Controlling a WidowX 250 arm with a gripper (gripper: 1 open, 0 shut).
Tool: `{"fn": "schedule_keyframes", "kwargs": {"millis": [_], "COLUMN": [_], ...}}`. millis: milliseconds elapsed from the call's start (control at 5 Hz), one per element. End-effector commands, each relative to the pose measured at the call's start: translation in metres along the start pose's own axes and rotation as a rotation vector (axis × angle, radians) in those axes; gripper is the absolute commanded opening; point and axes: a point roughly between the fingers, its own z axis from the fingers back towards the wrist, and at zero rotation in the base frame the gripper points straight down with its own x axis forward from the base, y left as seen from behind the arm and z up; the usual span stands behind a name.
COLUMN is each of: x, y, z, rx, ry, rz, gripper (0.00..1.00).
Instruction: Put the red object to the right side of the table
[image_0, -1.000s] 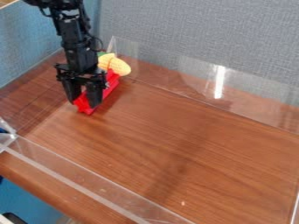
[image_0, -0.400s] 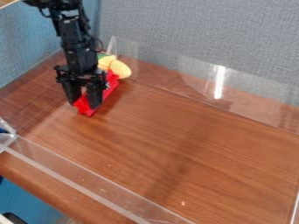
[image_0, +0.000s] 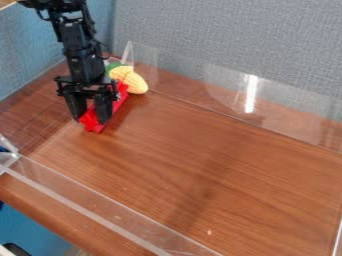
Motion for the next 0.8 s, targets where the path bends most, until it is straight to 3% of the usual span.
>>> {"fn": "schedule_keyframes", "kwargs": {"millis": [0,600], "x": [0.005,0.021], "y": [0.008,-0.027], "z": [0.039,0.055], "rx": [0.033,0.028], "ry": [-0.109,-0.123], "rz": [0.04,0.022], "gripper": [0.0,0.0]}}
